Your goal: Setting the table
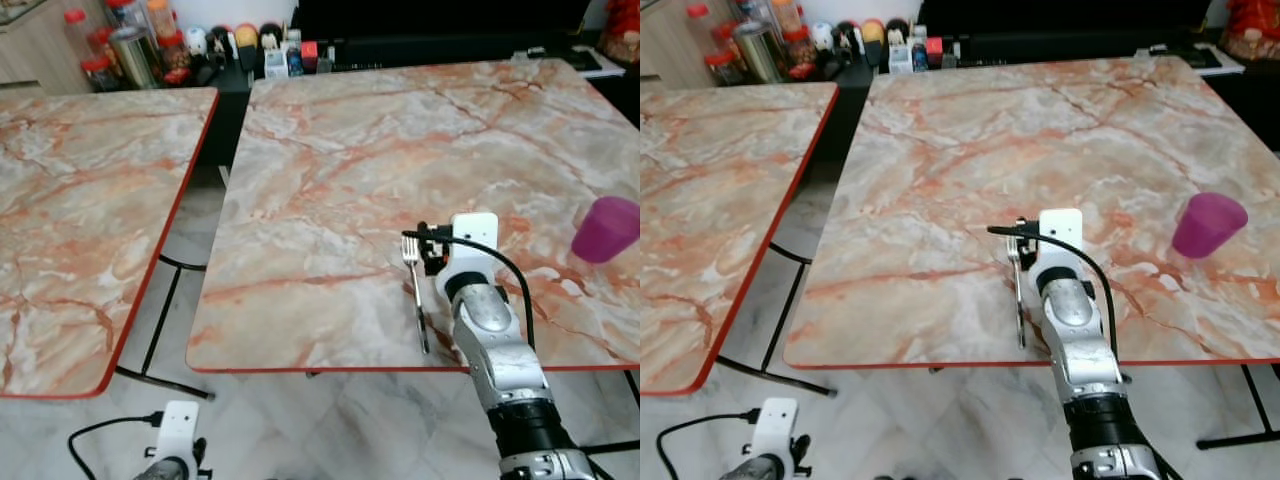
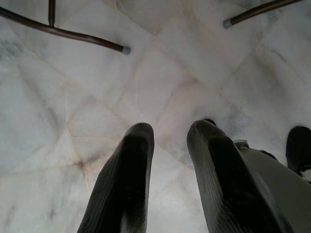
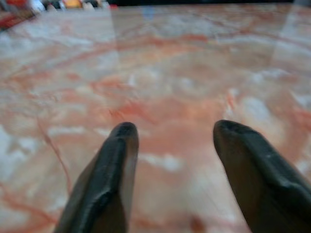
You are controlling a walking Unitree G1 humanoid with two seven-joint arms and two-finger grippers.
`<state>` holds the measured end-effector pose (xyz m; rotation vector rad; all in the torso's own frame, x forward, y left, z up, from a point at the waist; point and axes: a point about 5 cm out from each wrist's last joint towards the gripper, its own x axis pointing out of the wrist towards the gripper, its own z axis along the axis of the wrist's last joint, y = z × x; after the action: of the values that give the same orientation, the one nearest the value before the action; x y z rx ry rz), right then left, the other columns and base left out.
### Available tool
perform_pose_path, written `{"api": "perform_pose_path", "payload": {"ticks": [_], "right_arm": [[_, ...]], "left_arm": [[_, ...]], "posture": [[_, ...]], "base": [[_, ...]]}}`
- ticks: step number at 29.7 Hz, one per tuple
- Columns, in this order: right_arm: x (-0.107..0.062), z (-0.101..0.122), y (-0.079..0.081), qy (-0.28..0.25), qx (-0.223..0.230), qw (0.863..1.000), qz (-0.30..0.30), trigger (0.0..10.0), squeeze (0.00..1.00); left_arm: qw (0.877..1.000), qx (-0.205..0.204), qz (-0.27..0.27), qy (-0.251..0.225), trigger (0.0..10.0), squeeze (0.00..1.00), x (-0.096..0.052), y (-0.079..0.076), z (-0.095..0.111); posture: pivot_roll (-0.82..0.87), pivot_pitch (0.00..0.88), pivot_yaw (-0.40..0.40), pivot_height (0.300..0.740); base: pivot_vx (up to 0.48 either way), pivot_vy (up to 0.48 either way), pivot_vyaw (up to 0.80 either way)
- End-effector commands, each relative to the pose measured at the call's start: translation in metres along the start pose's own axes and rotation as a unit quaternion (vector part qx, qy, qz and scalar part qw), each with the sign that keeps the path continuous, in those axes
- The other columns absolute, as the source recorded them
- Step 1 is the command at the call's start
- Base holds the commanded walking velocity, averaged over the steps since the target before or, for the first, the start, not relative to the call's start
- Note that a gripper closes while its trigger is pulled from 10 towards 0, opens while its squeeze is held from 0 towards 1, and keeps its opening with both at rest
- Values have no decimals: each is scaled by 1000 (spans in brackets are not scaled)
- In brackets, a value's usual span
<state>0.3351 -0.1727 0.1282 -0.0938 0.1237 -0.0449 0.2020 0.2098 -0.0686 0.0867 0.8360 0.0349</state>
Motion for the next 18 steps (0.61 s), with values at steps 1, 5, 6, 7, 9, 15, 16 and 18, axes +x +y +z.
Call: {"api": "perform_pose_path", "payload": {"ticks": [1, 5, 6, 7, 9, 15, 16, 18], "right_arm": [[-1, 1, 4, 9, 2, 1000, 5, 10000, 1000], [-1, 1, 5, 22, -5, 1000, 7, 10000, 1000], [-1, 1, 5, 28, 0, 1000, 8, 10000, 1000], [-2, 2, 6, 31, 1, 999, 12, 10000, 1000], [-3, 5, 8, 38, 2, 999, 14, 10000, 1000], [-4, 4, 10, 67, 1, 998, 18, 10000, 1000], [-4, 3, 10, 68, 1, 997, 21, 10000, 1000], [-4, 3, 13, 74, 3, 997, 33, 10000, 1000]], "left_arm": [[1000, 2, 6, 23, 10000, 0, -3, 7, -11], [1000, 2, 7, 28, 10000, 0, -3, 7, -13], [1000, 1, 7, 29, 10000, 0, -3, 6, -13], [1000, 2, 7, 30, 10000, 0, -3, 5, -13], [999, 2, 5, 32, 10000, 0, -3, 2, -13], [1000, 4, -4, 26, 10000, 0, 2, -11, -3], [1000, 5, -5, 25, 10000, 0, 2, -13, -1], [1000, 5, -7, 22, 10000, 0, 3, -16, 2]], "posture": [[-28, 145, 47, 740], [-28, 148, 48, 740], [-28, 149, 48, 740], [-28, 150, 49, 740], [-31, 151, 50, 740], [-31, 154, 53, 740], [-31, 152, 52, 740], [-29, 147, 50, 740]], "base": [[0, 0, 0], [0, 0, 0], [0, 0, 0], [0, 0, 0], [0, 0, 0], [0, 0, 0], [0, 0, 0], [0, 0, 0]]}}
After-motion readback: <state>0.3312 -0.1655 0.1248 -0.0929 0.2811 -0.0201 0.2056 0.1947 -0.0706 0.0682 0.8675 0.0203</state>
